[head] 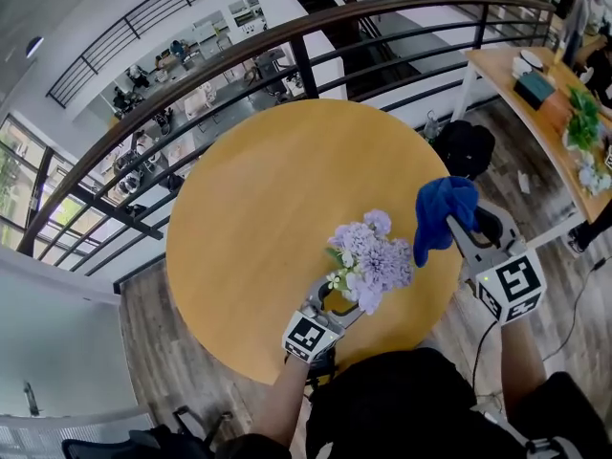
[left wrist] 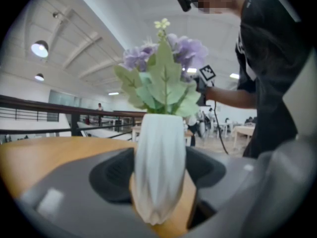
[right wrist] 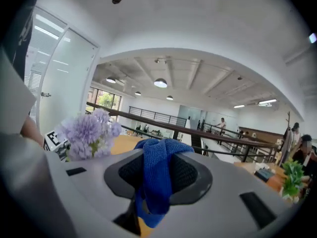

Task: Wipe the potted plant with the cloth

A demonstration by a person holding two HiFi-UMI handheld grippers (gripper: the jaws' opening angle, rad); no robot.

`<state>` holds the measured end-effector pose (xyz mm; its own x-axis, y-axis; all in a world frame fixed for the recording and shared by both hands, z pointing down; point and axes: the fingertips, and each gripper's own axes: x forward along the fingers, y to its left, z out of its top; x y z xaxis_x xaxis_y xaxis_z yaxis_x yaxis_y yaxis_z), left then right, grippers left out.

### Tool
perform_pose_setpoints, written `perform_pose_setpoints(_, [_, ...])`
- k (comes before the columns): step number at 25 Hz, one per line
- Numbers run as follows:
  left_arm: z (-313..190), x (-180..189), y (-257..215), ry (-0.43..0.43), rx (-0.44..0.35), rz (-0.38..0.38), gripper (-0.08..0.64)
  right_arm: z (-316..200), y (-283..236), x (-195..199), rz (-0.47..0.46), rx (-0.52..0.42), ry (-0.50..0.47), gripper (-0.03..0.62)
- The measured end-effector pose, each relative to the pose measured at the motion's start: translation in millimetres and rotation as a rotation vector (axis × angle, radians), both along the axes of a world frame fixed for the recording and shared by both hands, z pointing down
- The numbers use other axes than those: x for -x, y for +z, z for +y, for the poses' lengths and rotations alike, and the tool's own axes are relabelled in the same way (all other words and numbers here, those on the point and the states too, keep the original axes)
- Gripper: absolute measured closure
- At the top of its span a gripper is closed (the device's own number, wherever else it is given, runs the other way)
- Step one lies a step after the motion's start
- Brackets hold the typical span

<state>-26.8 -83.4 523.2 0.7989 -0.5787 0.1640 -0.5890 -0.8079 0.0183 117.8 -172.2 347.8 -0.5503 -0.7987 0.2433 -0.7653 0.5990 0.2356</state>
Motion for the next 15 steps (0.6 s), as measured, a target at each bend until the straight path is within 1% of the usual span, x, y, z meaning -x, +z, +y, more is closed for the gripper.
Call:
perform_pose_setpoints(2, [0, -2, -2, 0.002, -0.002, 0.003, 0.242, 2, -42, 7, -0.029, -0.089, -0.028, 0.472])
perform_pose_setpoints(4, [0, -2, -2, 0.002, -0.003, 0.003, 0.241, 10, -74, 23, -0.046, -0.152, -0.086, 0.472])
perform_pose_setpoints(6, [1, -1, -2, 0.003, -0.003, 0.003, 0.242, 21, -87, 49, -0.023, -0.183, -0.171, 0.472])
perform_pose_setpoints(7, [1, 0, -2, 0.003, -0.002, 0.003, 0.242, 26, -85, 63, 0.006, -0.191, -0.215, 0.472])
perform_pose_setpoints(9, [2, 3, 1, 0.003, 0.001, 0.000, 0.242, 33, -67, 85, 0.085, -0.175, -0.277, 0.472])
perform_pose_setpoints(11, [0, 2, 1, 0.004, 0.000, -0.001, 0.242, 34, -41, 94, 0.139, -0.129, -0.297, 0.472])
perform_pose_setpoints(15, [-6, -7, -2, 0.003, -0.002, 0.003, 0.242, 20, 2, 81, 0.155, -0.035, -0.263, 0.472])
